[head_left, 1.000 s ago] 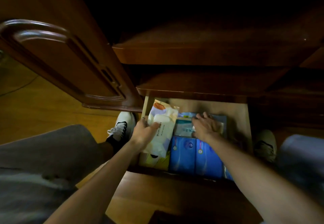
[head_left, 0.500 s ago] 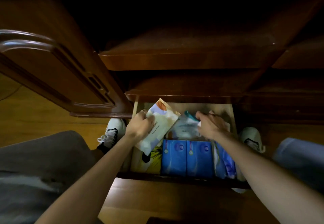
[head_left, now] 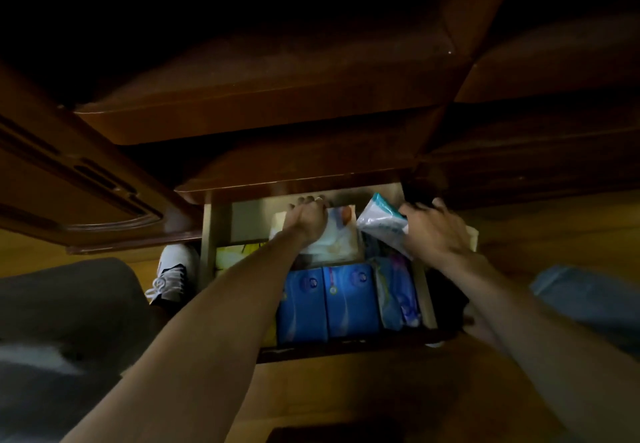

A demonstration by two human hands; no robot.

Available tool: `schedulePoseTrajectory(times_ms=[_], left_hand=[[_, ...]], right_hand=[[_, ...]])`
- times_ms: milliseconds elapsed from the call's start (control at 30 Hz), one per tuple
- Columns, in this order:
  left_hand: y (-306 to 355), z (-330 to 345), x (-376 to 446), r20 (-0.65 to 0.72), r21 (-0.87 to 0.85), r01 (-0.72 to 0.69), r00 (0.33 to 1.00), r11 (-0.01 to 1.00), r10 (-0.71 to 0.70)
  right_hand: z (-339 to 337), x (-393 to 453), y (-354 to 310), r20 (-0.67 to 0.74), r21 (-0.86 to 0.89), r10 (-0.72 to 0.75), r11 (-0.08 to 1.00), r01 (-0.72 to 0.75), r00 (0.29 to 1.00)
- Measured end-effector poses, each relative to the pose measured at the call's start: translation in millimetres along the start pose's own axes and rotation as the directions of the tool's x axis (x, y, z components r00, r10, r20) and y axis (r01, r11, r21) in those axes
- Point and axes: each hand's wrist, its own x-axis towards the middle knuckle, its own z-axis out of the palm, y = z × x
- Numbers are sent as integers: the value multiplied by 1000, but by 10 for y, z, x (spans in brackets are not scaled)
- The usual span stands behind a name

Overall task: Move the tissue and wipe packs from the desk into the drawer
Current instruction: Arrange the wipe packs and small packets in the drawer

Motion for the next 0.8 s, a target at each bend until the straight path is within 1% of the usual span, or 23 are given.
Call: schedulePoseTrajectory(times_ms=[33, 100, 133, 167, 200, 267, 367, 433, 533, 567, 600, 633, 667, 700, 733, 767, 800], left_hand=[[-11, 32, 30, -14, 52, -10, 1000, 999, 10], [-65, 118, 58, -65, 190, -21, 997, 982, 34], [-91, 170, 45, -95, 228, -7, 995, 974, 30], [-106, 230, 18, -103, 229, 4, 994, 973, 21], [-106, 309, -11, -85, 201, 1, 996, 980, 17], [-70, 456, -63, -39, 129, -39, 998, 991, 44], [-36, 547, -9, -52, 51, -104, 993, 993, 107], [-72, 565, 29, -42, 26, -158, 986, 987, 159], [-142, 517, 4, 28, 47, -223, 975, 974, 222], [-166, 470, -22, 17, 35, -235, 972, 971, 234], [-182, 416, -53, -21, -36, -233, 972, 972, 233], [-193, 332, -103, -70, -194, -201, 979, 960, 191], [-200, 228, -181, -106, -430, -129, 990, 894, 92], [-204, 115, -269, -81, -680, -24, 996, 733, -43], [-217, -4, -364, -16, -843, 67, 989, 534, -148], [-245, -113, -456, 48, -927, 123, 976, 355, -213], [-290, -195, -546, 80, -955, 145, 966, 258, -245]], right_hand=[[23, 15, 9, -19, 12, 28, 1000, -28, 999], [44, 49, -11, -78, 37, 130, 991, -128, 988], [47, 66, -28, -100, 61, 188, 981, -182, 977], [49, 86, -45, -107, 93, 233, 970, -224, 967], [58, 101, -64, -97, 125, 259, 961, -247, 961], [95, 117, -93, -81, 152, 268, 955, -253, 960], [128, 152, -122, -105, 134, 259, 960, -245, 960], [152, 174, -161, -116, 114, 225, 971, -212, 968], [219, 167, -277, -54, 74, 142, 988, -138, 988], [228, 168, -322, -33, 71, 129, 989, -126, 991], [220, 182, -365, -23, 91, 127, 988, -124, 992], [198, 204, -407, -11, 142, 131, 982, -128, 991], [154, 236, -462, 1, 208, 127, 970, -125, 992], [114, 274, -532, 22, 279, 110, 954, -112, 994], [61, 308, -626, 68, 365, 86, 925, -105, 994], [5, 341, -740, 141, 473, 55, 873, -116, 988], [-33, 359, -882, 223, 590, 13, 795, -146, 975]])
